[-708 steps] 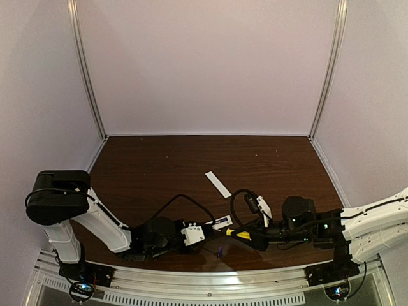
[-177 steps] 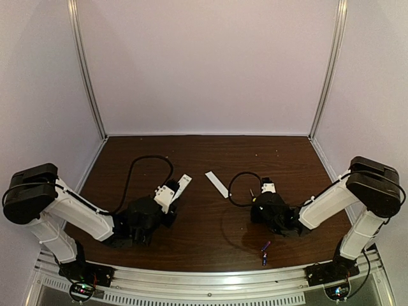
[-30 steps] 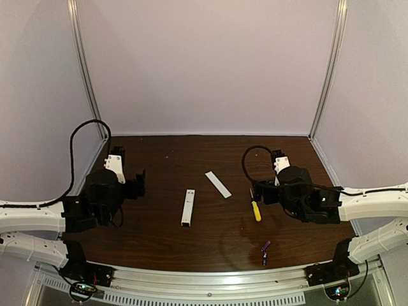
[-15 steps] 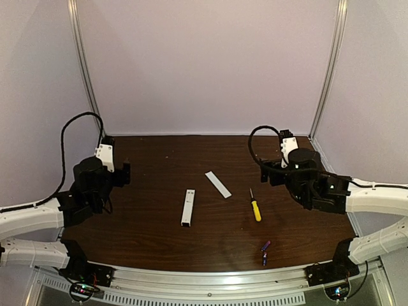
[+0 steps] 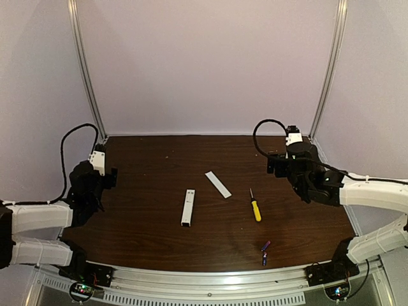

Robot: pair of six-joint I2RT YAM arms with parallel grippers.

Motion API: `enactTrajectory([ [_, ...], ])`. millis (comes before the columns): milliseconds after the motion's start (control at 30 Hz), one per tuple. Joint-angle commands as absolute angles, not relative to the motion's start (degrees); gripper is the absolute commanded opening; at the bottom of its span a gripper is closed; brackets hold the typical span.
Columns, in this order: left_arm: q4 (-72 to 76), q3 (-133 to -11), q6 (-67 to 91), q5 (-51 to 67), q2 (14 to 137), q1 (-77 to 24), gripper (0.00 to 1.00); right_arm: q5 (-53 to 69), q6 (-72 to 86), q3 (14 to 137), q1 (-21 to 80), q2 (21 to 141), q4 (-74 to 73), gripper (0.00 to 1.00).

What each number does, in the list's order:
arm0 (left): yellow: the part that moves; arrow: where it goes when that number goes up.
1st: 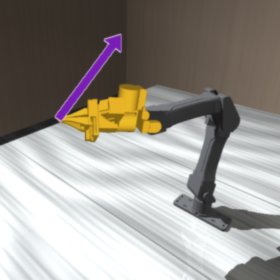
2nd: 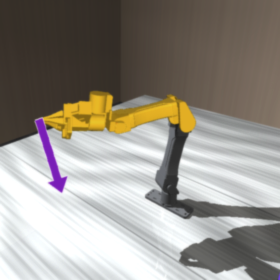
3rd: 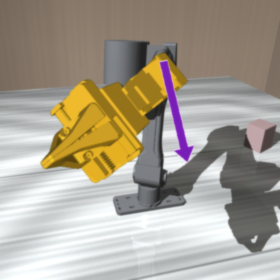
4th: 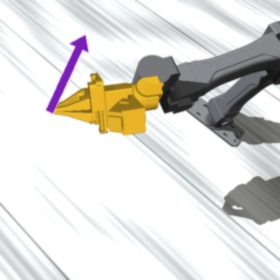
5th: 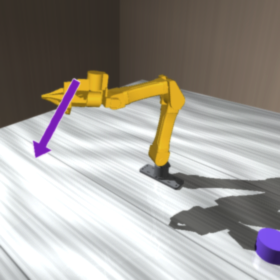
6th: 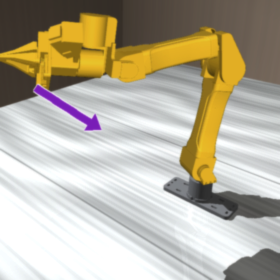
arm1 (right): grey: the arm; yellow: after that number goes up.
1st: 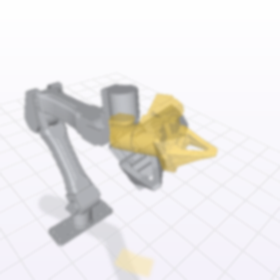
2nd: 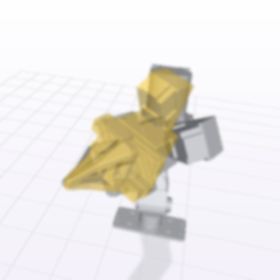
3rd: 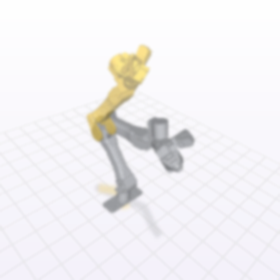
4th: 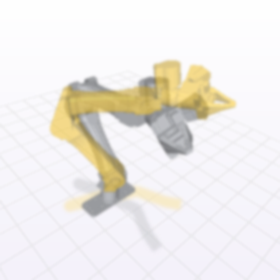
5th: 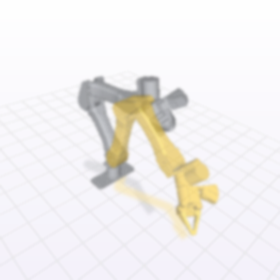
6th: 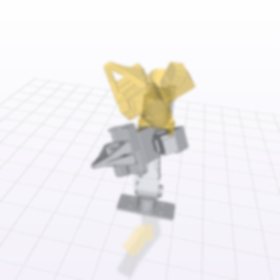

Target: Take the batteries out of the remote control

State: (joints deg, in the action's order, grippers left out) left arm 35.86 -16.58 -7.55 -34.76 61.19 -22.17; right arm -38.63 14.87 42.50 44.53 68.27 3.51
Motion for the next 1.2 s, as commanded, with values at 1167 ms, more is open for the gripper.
enactTrajectory([
  [1167, 70.8, -15.1, 1.1, -7.4, 89.9, -0.8, 0.97, -31.8, 7.1, 29.5, 42.3, 57.6, 14.8, 1.0],
])
